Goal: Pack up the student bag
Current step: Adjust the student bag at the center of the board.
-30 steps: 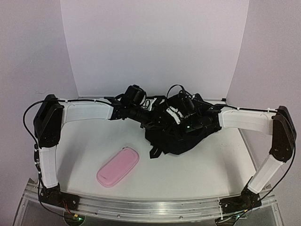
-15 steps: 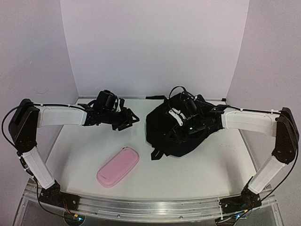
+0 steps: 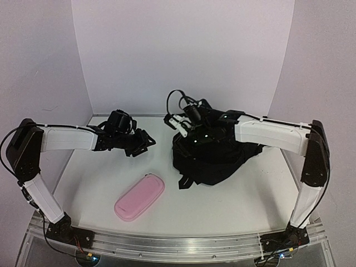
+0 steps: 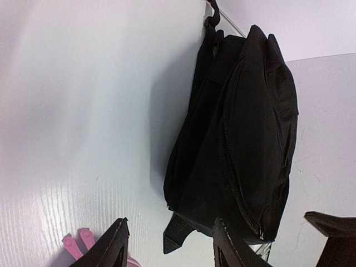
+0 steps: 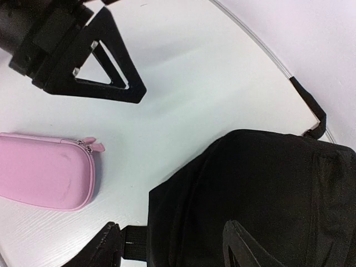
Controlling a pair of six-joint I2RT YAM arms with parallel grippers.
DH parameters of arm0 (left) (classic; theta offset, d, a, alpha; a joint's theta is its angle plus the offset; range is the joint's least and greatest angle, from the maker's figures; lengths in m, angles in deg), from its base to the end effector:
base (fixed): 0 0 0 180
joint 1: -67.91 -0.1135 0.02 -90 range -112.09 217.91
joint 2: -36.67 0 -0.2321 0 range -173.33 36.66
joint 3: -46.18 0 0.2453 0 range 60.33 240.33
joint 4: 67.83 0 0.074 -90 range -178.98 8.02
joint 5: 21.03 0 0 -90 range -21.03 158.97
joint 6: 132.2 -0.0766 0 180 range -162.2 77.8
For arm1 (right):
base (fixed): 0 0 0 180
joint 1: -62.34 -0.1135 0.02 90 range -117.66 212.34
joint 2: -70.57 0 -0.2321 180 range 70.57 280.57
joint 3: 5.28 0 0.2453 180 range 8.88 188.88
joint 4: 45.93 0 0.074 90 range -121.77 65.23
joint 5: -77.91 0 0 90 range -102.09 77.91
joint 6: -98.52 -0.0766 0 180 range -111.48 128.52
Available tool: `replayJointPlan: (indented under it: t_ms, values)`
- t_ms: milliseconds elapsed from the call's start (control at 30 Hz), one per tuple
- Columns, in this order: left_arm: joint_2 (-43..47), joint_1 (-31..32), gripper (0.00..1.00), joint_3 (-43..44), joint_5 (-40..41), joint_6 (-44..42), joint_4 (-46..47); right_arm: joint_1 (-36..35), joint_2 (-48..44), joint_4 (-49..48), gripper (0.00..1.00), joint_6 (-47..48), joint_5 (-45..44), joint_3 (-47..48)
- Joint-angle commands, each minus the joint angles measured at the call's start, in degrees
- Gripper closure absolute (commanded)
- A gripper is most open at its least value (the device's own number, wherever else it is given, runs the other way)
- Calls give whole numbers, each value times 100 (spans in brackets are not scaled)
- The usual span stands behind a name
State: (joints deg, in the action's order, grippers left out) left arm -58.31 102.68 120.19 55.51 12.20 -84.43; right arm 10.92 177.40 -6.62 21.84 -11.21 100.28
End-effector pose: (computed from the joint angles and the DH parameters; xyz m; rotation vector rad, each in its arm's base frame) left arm 0.3077 -0.2353 0.1664 -0.2763 2.4286 -1.0485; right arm 0.2777 0.3500 0.2323 -1.2413 1.9431 0.3630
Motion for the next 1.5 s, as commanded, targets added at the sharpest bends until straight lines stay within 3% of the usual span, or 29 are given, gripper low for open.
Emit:
replayJointPlan:
  t_ms: [0,300,700,1067,1267,1467]
  values:
    - [375,-66,46,-131,158,97,149,-221,614,470,38,219,-1085,587]
    - [440,-88,45,-168,68,33,168,-222,1484,517,50,209,-2349,1210]
    - [-101,-84,46,217,-420,-201,374,24,960,516,93,-166,-1972,1100]
    - [-1128,65,45,1146,-981,-259,1041,353,507,518,100,-886,-1013,654]
    - [-1634,139,39,1869,-740,-289,468,388,549,516,100,-1038,-855,602]
    - [-2251,333,39,2606,-690,-420,-326,425,532,517,100,-1107,-770,574]
